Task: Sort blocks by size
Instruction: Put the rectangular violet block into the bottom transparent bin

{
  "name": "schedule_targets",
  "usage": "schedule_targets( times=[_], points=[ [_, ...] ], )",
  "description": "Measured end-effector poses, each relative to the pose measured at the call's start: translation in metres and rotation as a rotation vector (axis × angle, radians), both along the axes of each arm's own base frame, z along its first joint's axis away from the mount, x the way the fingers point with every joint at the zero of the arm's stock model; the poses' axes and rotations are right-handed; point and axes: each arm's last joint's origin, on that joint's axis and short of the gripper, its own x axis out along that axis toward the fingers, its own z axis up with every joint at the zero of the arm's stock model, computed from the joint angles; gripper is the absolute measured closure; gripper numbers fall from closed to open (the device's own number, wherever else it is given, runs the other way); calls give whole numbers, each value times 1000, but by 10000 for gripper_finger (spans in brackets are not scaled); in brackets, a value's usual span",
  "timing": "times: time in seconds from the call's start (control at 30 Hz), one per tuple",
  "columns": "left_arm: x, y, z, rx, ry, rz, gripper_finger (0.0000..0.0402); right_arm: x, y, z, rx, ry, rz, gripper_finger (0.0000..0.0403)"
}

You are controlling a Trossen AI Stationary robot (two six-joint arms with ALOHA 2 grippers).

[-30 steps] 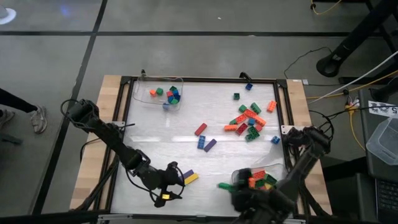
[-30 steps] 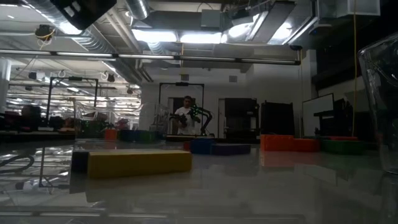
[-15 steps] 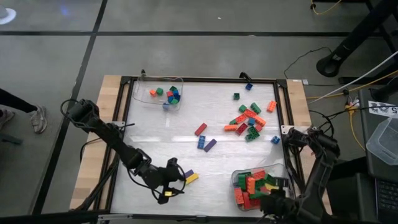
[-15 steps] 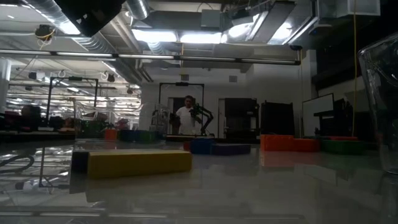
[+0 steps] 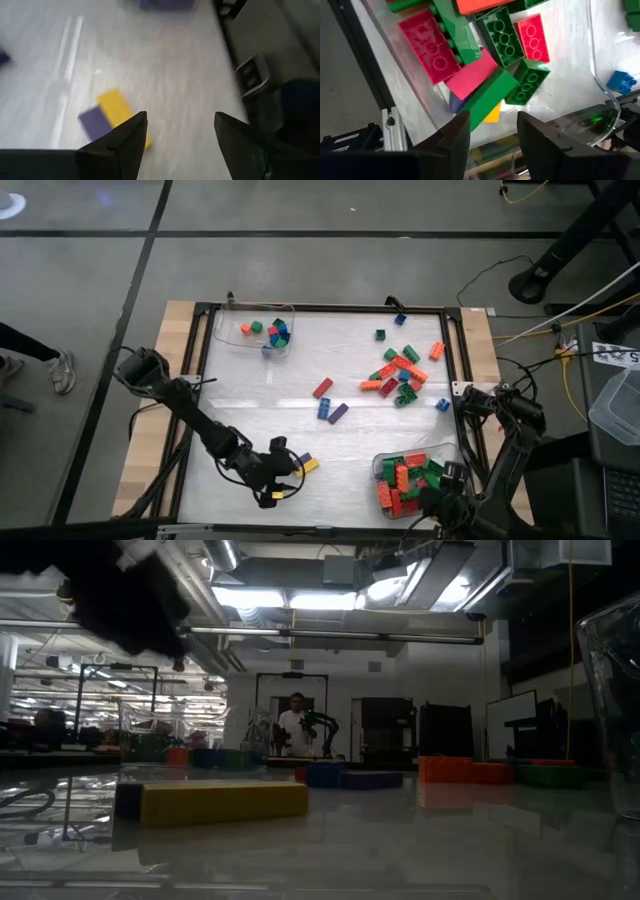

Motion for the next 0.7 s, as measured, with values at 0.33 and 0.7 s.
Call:
schedule_targets(
  times=[0.33,0.7],
  points=[
    [-7,7,-33,96,188,112,197,7,6,-1,34,-134,16,241],
    [1,10,-57,148,219,162,198,14,12,-1,63,-259,23,242]
  ],
)
